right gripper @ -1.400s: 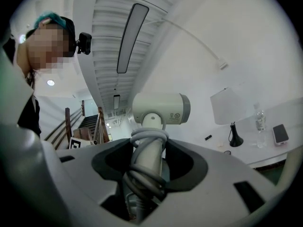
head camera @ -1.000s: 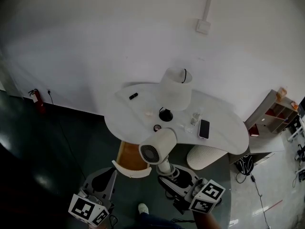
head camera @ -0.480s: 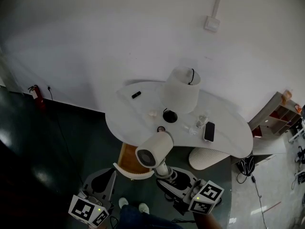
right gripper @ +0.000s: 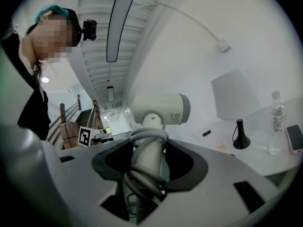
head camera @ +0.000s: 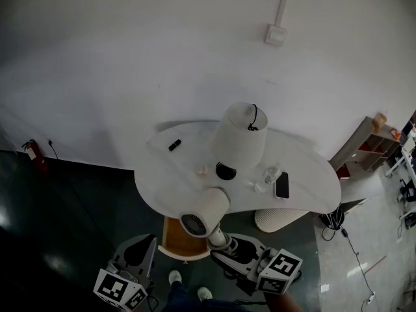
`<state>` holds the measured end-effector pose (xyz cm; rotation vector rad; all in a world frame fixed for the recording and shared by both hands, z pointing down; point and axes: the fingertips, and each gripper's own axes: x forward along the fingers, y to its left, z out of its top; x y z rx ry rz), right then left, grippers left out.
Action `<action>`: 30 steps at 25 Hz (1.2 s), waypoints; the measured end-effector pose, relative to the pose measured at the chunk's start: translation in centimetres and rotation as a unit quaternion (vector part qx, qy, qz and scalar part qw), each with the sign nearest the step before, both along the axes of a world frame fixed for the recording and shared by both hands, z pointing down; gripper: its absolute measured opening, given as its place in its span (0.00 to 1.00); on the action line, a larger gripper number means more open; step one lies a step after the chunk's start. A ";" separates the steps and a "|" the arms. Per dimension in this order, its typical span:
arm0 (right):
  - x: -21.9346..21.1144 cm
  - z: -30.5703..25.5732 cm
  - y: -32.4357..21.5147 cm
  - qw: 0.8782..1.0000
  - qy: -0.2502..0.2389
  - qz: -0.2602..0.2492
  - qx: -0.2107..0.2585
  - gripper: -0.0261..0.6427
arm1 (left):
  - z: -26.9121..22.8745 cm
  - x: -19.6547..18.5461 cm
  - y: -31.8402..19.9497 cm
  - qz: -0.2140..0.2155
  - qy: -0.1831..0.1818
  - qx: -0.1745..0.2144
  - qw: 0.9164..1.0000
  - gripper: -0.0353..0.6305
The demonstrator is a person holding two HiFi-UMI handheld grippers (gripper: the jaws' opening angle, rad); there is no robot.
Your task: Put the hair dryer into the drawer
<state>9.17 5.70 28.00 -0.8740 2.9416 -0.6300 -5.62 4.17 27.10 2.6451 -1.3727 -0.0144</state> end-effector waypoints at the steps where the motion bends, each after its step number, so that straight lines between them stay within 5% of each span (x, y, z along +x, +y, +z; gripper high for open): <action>1: -0.2 -0.1 -0.4 1.000 0.001 0.002 -0.001 0.38 | 0.0 -0.2 -0.7 0.004 -0.001 0.000 1.000 0.08; 13: -3.2 1.4 -3.3 1.000 0.027 0.001 -0.015 0.38 | 1.0 -2.0 -5.9 0.060 -0.010 -0.014 0.998 0.08; 30: -8.1 8.9 -2.4 0.983 0.138 -0.102 -0.057 0.38 | 5.4 -5.8 -7.6 0.095 -0.021 -0.055 0.994 0.08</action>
